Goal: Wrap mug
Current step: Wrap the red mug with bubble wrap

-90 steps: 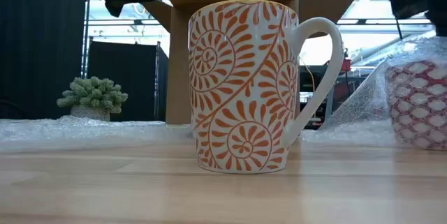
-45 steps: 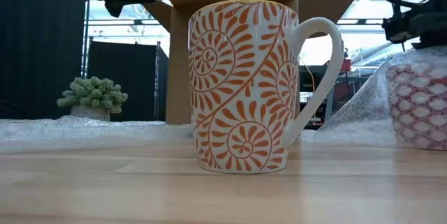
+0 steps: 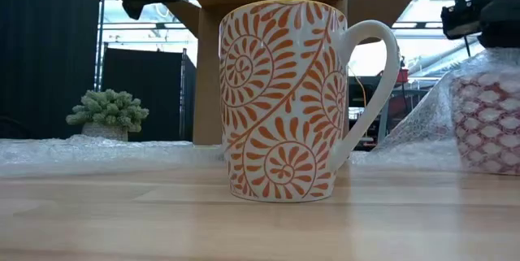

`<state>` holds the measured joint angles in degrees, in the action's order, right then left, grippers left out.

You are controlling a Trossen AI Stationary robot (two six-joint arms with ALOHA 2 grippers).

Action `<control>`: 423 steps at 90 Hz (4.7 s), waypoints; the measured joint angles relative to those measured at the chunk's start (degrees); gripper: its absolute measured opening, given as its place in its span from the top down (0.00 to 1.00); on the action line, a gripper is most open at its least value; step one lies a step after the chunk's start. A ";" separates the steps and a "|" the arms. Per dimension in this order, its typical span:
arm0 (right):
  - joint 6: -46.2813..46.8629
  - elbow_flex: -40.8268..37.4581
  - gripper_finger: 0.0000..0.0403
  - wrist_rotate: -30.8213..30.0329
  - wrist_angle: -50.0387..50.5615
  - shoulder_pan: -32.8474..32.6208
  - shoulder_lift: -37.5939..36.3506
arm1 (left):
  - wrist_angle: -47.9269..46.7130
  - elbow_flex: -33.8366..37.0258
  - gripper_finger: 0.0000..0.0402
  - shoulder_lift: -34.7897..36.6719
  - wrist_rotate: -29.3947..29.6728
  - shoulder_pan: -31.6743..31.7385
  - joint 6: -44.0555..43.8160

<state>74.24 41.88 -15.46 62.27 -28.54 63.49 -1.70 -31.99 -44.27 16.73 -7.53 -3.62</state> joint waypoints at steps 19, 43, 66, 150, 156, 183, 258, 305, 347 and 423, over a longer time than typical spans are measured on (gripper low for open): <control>-2.66 5.57 0.28 3.86 4.41 0.49 -0.11 | -0.61 0.00 1.00 0.02 0.00 0.00 -0.22; -3.14 16.62 0.28 3.78 15.51 0.20 -0.13 | -0.67 0.00 1.00 0.02 0.00 0.00 -0.39; 1.04 14.42 0.28 5.03 12.24 -2.84 1.01 | -1.88 0.00 1.00 0.02 0.00 0.00 -0.48; 2.60 3.76 0.28 0.50 2.93 -1.72 1.79 | -1.84 0.00 1.00 0.04 0.00 0.02 -0.18; -0.12 5.85 0.28 0.69 3.89 -1.00 1.79 | -2.27 -0.17 1.00 0.79 0.00 0.00 -0.04; -9.47 14.59 0.28 -7.13 8.40 0.77 1.75 | -11.89 -3.09 1.00 2.81 2.89 0.00 -0.65; -21.35 -0.16 0.29 -47.81 -33.51 14.49 13.45 | 8.01 7.61 1.00 -15.62 29.23 1.57 -1.93; -34.44 -0.18 0.29 -47.52 -44.20 18.06 18.77 | 8.11 7.63 1.00 -17.11 28.99 1.51 -1.97; -33.85 -0.18 0.29 -47.50 -44.14 18.46 18.75 | -5.18 7.67 1.00 -14.86 40.71 3.47 -14.28; -50.54 -0.45 0.29 -42.29 -54.04 22.22 18.93 | 13.36 7.78 1.00 -24.37 24.96 5.99 -6.05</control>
<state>23.70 41.43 -57.75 8.22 -6.32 82.41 11.66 -24.21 -68.64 41.69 -1.54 -9.67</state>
